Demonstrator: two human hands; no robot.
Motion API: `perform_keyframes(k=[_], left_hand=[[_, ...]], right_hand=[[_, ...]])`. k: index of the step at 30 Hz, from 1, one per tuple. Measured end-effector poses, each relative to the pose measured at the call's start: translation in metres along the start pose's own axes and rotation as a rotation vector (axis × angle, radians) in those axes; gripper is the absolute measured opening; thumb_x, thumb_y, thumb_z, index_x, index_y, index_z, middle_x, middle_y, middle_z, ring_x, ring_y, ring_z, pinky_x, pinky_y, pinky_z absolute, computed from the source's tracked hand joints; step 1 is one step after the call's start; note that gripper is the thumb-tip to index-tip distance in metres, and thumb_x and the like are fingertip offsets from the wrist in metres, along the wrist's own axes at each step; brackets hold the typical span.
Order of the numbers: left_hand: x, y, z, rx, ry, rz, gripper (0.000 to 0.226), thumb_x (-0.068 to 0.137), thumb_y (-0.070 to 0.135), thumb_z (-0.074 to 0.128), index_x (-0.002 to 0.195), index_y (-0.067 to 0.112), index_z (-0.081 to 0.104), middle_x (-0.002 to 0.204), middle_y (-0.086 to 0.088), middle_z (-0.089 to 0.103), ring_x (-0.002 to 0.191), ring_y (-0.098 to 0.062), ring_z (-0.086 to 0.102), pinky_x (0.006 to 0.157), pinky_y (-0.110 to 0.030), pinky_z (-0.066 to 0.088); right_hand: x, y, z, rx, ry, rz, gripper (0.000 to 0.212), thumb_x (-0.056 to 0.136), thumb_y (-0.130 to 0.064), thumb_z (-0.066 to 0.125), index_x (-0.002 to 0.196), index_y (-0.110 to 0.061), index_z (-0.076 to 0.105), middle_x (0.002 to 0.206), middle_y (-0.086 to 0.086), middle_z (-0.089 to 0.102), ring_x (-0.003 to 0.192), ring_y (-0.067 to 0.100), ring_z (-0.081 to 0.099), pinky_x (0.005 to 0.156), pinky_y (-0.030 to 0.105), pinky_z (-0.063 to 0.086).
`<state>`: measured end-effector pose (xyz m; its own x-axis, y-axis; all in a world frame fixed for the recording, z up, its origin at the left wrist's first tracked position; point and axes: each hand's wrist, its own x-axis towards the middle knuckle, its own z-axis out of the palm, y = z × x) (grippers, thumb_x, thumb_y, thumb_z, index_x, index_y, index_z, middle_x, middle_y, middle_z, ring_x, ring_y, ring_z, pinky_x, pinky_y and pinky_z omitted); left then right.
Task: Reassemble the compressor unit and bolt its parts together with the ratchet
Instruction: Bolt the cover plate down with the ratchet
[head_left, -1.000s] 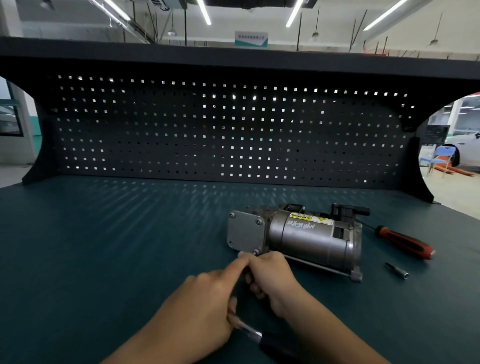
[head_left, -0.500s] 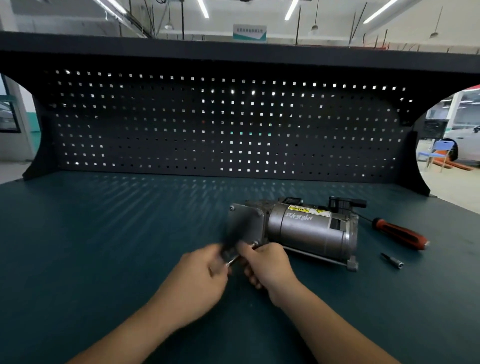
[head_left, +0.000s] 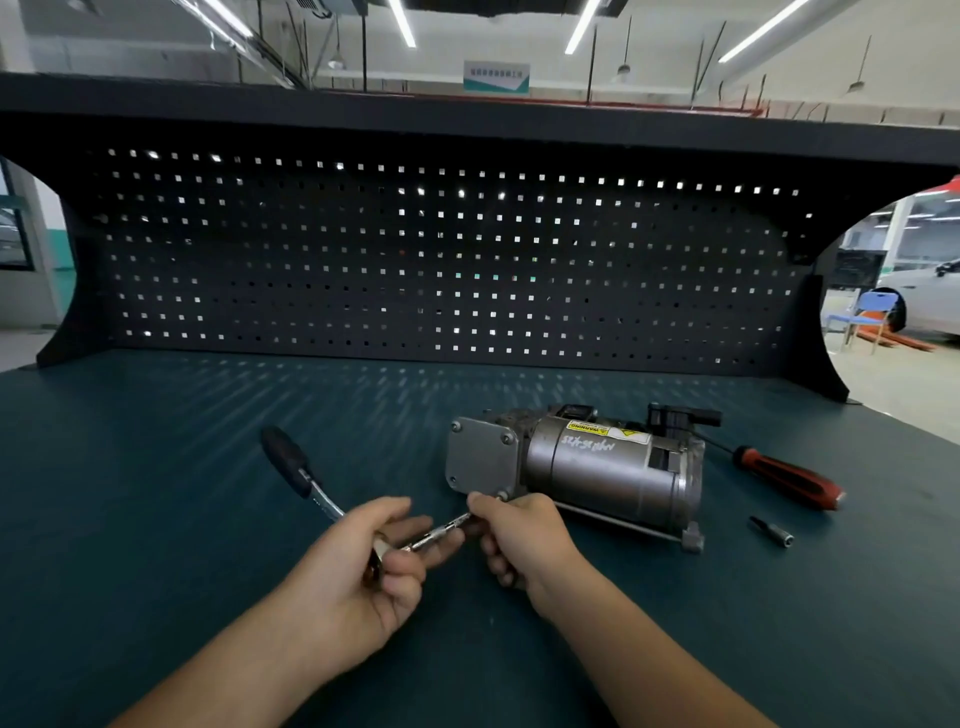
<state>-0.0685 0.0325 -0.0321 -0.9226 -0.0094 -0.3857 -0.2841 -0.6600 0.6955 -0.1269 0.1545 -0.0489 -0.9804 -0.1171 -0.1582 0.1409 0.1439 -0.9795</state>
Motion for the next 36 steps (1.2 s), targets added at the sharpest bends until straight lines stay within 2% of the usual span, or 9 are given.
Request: perform_keyframes(k=[4, 9, 13, 18, 21, 25, 30, 33, 36], left_hand=[[0.001, -0.002, -0.003, 0.799, 0.061, 0.391, 0.017, 0.092, 0.006, 0.049, 0.104, 0.011, 0.06, 0.054, -0.005, 0.062, 0.029, -0.009, 0.036, 0.031, -0.018, 0.026], [0.002, -0.017, -0.016, 1.854, 0.083, 1.017, 0.03, 0.091, 0.029, 0.042, 0.119, 0.04, 0.041, 0.094, 0.012, 0.061, 0.085, -0.012, 0.059, 0.073, -0.03, 0.048], [-0.002, -0.02, -0.008, 1.441, 0.028, 0.863, 0.022, 0.086, 0.034, 0.054, 0.108, 0.034, 0.053, 0.073, 0.009, 0.065, 0.067, -0.009, 0.061, 0.06, -0.02, 0.046], [-0.007, -0.007, 0.007, 0.248, -0.01, 0.102, 0.037, 0.09, 0.039, 0.053, 0.099, 0.004, 0.058, 0.077, -0.019, 0.072, 0.04, -0.012, 0.058, 0.036, -0.018, 0.047], [-0.008, 0.003, 0.004, -0.113, -0.05, -0.034, 0.042, 0.09, 0.032, 0.052, 0.102, -0.008, 0.052, 0.078, -0.029, 0.068, 0.035, -0.013, 0.056, 0.032, -0.019, 0.046], [-0.009, 0.007, 0.003, 0.578, 0.016, 0.098, 0.027, 0.088, 0.032, 0.057, 0.102, 0.009, 0.06, 0.05, -0.01, 0.06, 0.03, -0.012, 0.047, 0.03, -0.015, 0.036], [-0.01, -0.002, -0.001, 1.696, 0.208, 0.739, 0.026, 0.087, 0.048, 0.047, 0.071, 0.028, 0.05, 0.053, 0.002, 0.05, 0.055, -0.013, 0.054, 0.051, -0.025, 0.035], [-0.013, -0.008, 0.0, 1.75, 0.17, 0.844, 0.039, 0.076, 0.066, 0.038, 0.06, 0.03, 0.041, 0.054, 0.008, 0.048, 0.056, -0.008, 0.049, 0.052, -0.023, 0.035], [-0.022, -0.01, 0.008, 1.377, 0.087, 0.635, 0.059, 0.064, 0.079, 0.033, 0.073, 0.026, 0.059, 0.044, 0.01, 0.05, 0.039, -0.005, 0.044, 0.044, -0.019, 0.034]], right_hand=[[0.002, 0.002, -0.001, -0.043, 0.019, -0.043, 0.037, 0.091, -0.025, 0.055, 0.057, -0.009, 0.052, 0.03, -0.007, 0.039, 0.024, 0.007, 0.033, 0.031, 0.015, 0.023], [0.003, 0.004, -0.001, -0.083, 0.059, -0.086, 0.045, 0.088, -0.027, 0.06, 0.047, -0.01, 0.048, 0.029, -0.006, 0.041, 0.024, 0.006, 0.034, 0.031, 0.014, 0.025], [0.004, 0.003, -0.002, -0.013, 0.038, -0.035, 0.04, 0.088, -0.015, 0.058, 0.05, -0.009, 0.048, 0.032, -0.003, 0.043, 0.023, 0.006, 0.033, 0.03, 0.014, 0.023], [0.003, -0.002, 0.0, 0.069, 0.01, 0.034, 0.039, 0.09, -0.02, 0.055, 0.054, -0.011, 0.046, 0.03, -0.005, 0.04, 0.023, 0.006, 0.031, 0.033, 0.011, 0.02], [0.003, -0.002, 0.001, 0.077, 0.0, 0.042, 0.038, 0.092, -0.023, 0.053, 0.056, -0.011, 0.048, 0.03, -0.006, 0.041, 0.023, 0.006, 0.032, 0.033, 0.011, 0.021], [0.003, -0.002, -0.002, 0.086, -0.019, 0.057, 0.037, 0.094, -0.024, 0.049, 0.06, -0.011, 0.048, 0.031, -0.006, 0.043, 0.024, 0.007, 0.032, 0.033, 0.012, 0.021], [0.004, 0.002, -0.003, -0.028, -0.007, 0.001, 0.036, 0.093, -0.024, 0.05, 0.059, -0.012, 0.051, 0.031, -0.006, 0.044, 0.024, 0.006, 0.035, 0.031, 0.011, 0.022], [0.004, 0.005, -0.001, -0.028, 0.0, -0.048, 0.041, 0.092, -0.021, 0.053, 0.052, -0.013, 0.048, 0.032, -0.006, 0.043, 0.025, 0.006, 0.034, 0.032, 0.012, 0.022], [0.002, 0.002, -0.002, -0.02, -0.006, -0.022, 0.041, 0.093, -0.022, 0.052, 0.054, -0.012, 0.047, 0.029, -0.008, 0.041, 0.023, 0.005, 0.032, 0.031, 0.012, 0.021]])
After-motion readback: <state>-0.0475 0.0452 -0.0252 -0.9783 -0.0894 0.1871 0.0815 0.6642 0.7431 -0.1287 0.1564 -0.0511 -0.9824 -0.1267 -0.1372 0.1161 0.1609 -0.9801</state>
